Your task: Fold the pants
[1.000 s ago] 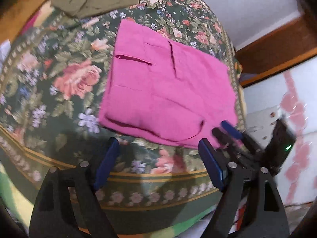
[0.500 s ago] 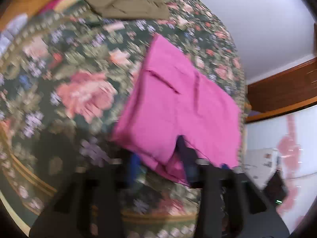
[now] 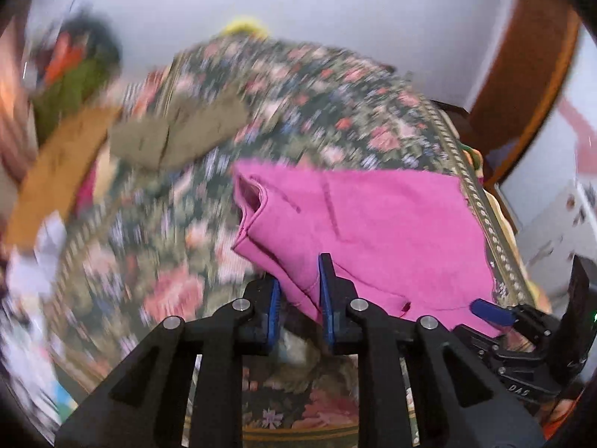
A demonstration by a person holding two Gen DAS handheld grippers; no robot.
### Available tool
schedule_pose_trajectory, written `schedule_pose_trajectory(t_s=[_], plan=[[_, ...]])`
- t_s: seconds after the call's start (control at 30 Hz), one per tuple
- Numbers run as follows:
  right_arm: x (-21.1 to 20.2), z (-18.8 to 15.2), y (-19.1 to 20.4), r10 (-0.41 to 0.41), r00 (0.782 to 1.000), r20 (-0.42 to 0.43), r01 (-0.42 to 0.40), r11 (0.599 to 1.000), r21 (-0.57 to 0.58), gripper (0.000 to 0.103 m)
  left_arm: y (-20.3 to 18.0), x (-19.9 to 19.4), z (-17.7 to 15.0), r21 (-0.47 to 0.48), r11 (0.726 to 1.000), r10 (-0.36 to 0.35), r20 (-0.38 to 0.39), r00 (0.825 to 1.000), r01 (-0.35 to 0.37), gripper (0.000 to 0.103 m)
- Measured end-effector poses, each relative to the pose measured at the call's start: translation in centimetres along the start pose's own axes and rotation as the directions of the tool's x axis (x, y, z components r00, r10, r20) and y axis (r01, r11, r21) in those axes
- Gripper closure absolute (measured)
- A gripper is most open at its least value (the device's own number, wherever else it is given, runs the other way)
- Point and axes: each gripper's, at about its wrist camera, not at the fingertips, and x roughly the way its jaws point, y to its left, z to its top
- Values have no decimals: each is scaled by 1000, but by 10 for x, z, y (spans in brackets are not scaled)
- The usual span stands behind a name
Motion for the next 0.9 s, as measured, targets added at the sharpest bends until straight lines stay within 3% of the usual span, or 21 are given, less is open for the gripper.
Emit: schedule_pose_trajectory(t_s=[0.13,0.3,0.4,0.5,0.57,0.73,0.9], plan=[[-16,-9,-16,-55,998,19,54,995,80,54,-40,-15,15,192,981,12,101,995,-31,85],[-21,-24,-42,-105,994,12,101,979,178,54,-85,-14,27,336,941,-73,118,990,29,85],[-22,-29,-48,-111,994,18,105,975,196,54,-105,-9,30,373,912,-196,29,980,172,88],[-28,-29,-52,-122,992,24,113,968,226,54,-125,-4,28,401,879,-263,-38,964,256,88],[-32,-29,-54,-124,992,27,114,964,241,54,-138,1,25,410,863,-290,-78,954,296,88],[-49,-31,-60,-139,989,56,119,956,267,54,-164,26,18,371,831,-360,-212,909,416,89],[-64,-34,-63,-154,985,74,128,952,277,54,-178,48,0,335,815,-374,-321,870,473,89]])
